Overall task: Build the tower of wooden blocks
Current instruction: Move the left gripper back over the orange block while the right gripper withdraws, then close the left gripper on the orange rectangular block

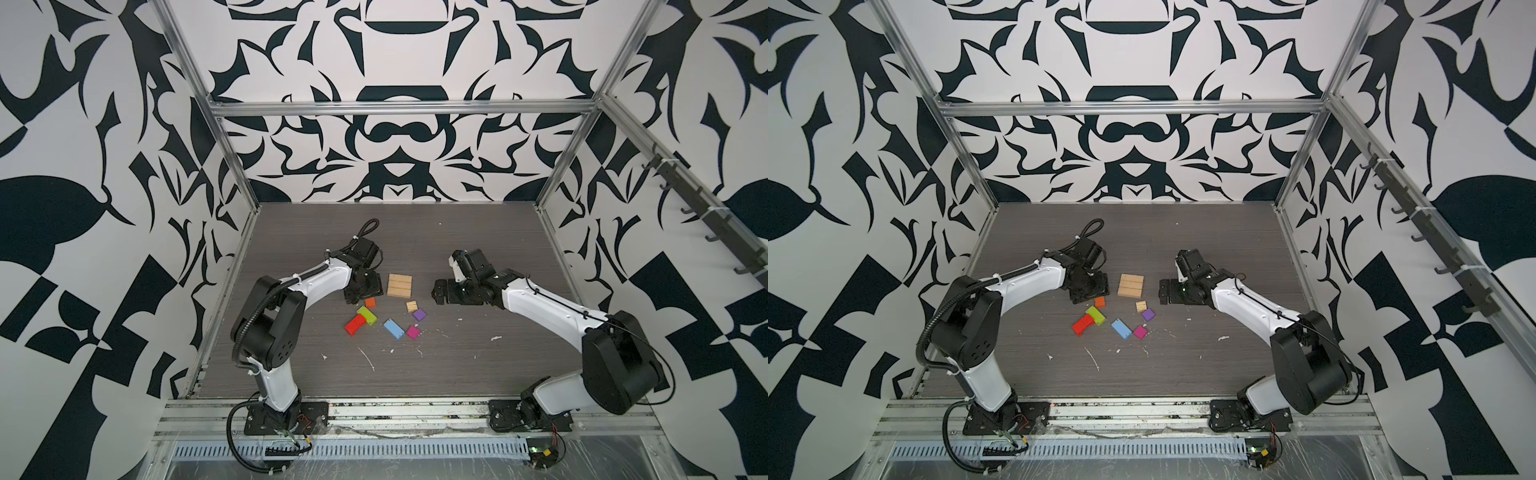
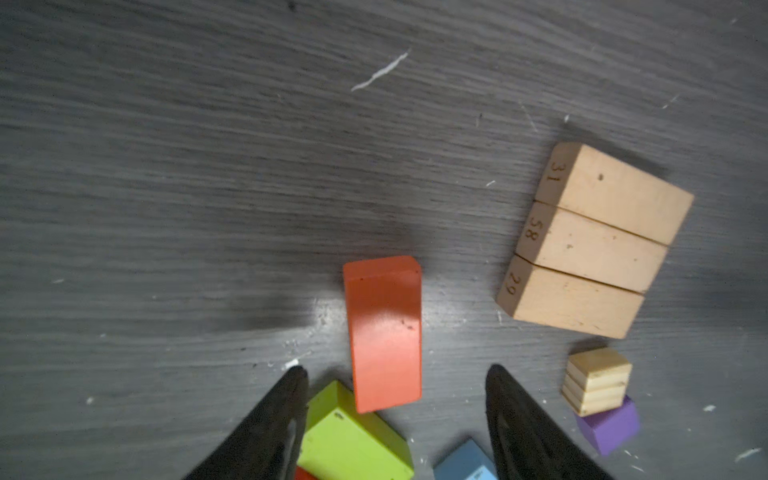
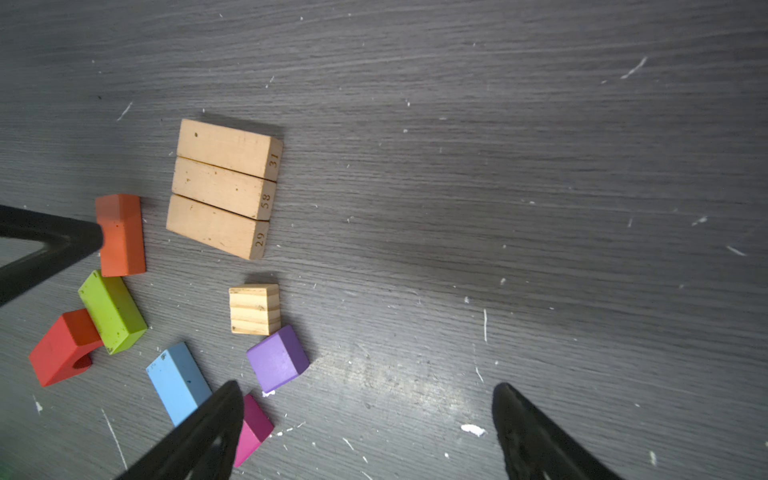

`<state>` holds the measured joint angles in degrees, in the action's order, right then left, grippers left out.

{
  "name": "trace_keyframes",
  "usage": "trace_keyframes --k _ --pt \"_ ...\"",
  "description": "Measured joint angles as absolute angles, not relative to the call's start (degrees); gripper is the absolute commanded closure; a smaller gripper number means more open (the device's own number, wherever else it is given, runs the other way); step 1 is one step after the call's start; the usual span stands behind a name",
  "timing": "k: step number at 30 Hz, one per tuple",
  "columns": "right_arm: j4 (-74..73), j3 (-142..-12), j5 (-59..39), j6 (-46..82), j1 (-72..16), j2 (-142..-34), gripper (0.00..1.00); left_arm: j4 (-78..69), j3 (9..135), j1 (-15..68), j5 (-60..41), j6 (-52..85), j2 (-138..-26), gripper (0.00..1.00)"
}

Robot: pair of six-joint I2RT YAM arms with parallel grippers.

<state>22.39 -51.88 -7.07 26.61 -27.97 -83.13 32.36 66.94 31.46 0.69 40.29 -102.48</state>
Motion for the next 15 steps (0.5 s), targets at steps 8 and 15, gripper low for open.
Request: trace_keyframes --k 8,15 --pt "22.4 -51.9 -7.1 26.6 -28.0 -83.1 0.03 32.4 67.3 31.5 2.8 40.1 -104.8 0.41" --pt "22.4 -51.9 -7.1 26.6 -28.0 -83.1 0.03 32.4 69.0 32.2 4.5 39.8 -106.5 0.42"
